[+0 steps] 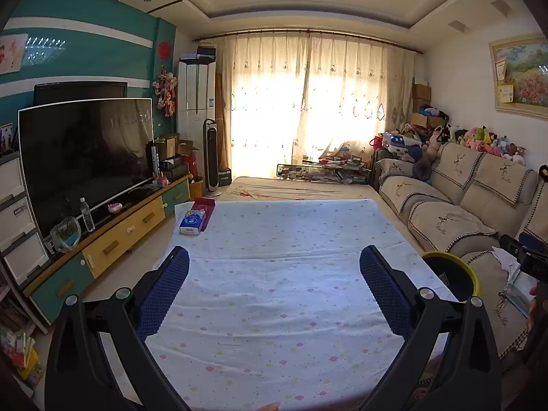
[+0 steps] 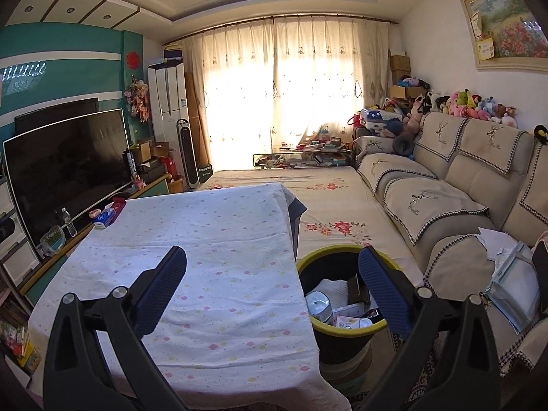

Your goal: Collect trash

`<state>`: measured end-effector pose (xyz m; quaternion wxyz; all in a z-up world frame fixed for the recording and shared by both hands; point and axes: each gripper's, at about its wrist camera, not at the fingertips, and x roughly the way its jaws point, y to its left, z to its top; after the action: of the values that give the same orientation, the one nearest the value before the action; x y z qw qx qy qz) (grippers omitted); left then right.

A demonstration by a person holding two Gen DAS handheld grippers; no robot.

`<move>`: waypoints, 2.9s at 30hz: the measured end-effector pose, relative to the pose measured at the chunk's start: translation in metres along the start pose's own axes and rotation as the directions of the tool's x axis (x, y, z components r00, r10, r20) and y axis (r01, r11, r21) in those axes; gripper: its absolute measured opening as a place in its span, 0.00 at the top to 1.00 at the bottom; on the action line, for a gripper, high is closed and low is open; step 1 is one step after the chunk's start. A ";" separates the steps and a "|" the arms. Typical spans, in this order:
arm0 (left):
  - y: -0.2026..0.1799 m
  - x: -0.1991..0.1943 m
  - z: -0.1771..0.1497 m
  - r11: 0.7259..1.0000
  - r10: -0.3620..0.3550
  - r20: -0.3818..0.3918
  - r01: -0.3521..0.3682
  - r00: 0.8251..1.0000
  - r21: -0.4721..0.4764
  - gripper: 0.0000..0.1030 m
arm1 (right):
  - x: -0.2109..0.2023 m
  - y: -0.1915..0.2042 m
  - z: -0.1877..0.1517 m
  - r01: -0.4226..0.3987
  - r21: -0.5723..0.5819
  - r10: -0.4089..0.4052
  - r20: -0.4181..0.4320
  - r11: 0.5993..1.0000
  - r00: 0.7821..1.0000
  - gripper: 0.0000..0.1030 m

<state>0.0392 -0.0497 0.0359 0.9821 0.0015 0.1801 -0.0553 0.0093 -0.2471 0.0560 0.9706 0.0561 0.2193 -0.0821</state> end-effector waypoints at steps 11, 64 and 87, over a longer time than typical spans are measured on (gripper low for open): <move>0.003 -0.008 0.009 0.999 0.018 0.014 -0.018 1.000 -0.026 0.05 | -0.001 -0.002 0.000 0.011 0.004 -0.011 0.004 1.000 1.000 0.07; -0.003 -0.008 0.004 1.000 0.015 0.022 -0.014 1.000 -0.013 0.05 | 0.008 0.004 -0.004 -0.014 0.025 0.014 -0.011 1.000 1.000 0.07; -0.003 -0.005 0.001 1.000 0.016 0.012 -0.016 1.000 -0.009 0.05 | 0.013 0.009 -0.009 -0.023 0.029 0.023 -0.020 0.999 1.000 0.07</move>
<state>0.0341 -0.0523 0.0387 0.9836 -0.0020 0.1743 -0.0465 0.0185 -0.2390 0.0425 0.9683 0.0736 0.2272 -0.0736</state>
